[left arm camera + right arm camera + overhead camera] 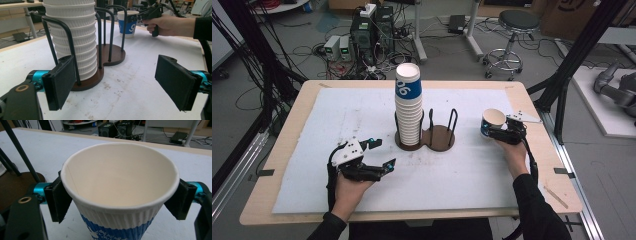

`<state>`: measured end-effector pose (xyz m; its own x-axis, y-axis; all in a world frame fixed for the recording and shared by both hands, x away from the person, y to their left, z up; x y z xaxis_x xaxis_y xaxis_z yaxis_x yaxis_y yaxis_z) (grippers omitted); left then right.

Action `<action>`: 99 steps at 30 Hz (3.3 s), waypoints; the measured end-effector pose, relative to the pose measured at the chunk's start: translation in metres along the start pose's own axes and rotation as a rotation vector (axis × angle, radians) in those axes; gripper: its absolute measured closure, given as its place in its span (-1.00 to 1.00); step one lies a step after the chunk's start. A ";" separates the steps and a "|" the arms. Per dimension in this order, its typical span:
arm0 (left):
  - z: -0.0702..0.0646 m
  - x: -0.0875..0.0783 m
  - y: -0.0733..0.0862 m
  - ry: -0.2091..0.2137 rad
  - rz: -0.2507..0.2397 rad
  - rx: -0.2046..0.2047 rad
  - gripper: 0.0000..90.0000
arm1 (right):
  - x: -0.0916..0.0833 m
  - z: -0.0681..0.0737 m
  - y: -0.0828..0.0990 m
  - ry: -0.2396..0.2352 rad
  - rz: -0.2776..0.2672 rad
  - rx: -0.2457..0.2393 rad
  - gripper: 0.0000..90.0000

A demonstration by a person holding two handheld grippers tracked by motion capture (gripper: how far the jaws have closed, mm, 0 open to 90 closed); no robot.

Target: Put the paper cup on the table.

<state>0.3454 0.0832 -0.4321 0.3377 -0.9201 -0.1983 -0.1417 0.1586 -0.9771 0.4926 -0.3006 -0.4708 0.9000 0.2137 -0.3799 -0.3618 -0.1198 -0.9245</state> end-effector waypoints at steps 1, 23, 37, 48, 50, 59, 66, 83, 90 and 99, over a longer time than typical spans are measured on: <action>0.000 0.000 0.000 0.000 0.001 0.002 -0.62 | 0.000 0.000 0.000 0.000 0.001 -0.005 -0.57; -0.001 0.003 0.000 0.009 0.008 0.001 -0.62 | -0.006 -0.001 0.006 0.054 0.082 -0.035 -0.69; -0.002 0.004 0.000 0.014 0.013 0.003 -0.62 | -0.022 0.000 0.014 0.076 0.146 -0.023 -0.69; -0.001 0.007 -0.001 0.014 0.013 -0.001 -0.62 | -0.057 0.002 0.008 0.054 0.119 0.059 -0.68; -0.002 0.006 -0.001 0.012 0.011 0.001 -0.62 | -0.065 0.003 0.004 0.049 0.094 0.084 -0.68; 0.003 0.008 -0.018 0.001 -0.017 0.010 -0.62 | -0.097 0.029 -0.021 -0.113 -0.052 0.005 -0.68; 0.010 0.001 -0.020 -0.009 -0.034 0.021 -0.62 | -0.115 0.056 -0.040 -0.265 -0.111 -0.006 -0.68; 0.015 -0.014 -0.019 -0.050 -0.043 0.030 -0.62 | -0.120 0.085 -0.040 -0.352 -0.115 -0.125 -0.66; 0.014 -0.017 -0.019 -0.056 -0.044 0.031 -0.62 | -0.119 0.090 -0.038 -0.365 -0.107 -0.144 -0.66; 0.014 -0.019 -0.020 -0.060 -0.046 0.034 -0.62 | -0.117 0.090 -0.036 -0.360 -0.097 -0.139 -0.66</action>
<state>0.3551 0.1026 -0.4099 0.3982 -0.9039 -0.1562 -0.0936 0.1294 -0.9872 0.3786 -0.2344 -0.3957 0.7765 0.5541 -0.3000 -0.2205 -0.2071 -0.9532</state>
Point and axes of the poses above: each handheld gripper's, and its own axes: x roughly forward along the jaws, y roughly out of its underside, z roughly to its left, the point moved 9 cm from there along x, roughly forward along the jaws, and after that the axes turned 15 degrees about y, right-handed, at the moved point
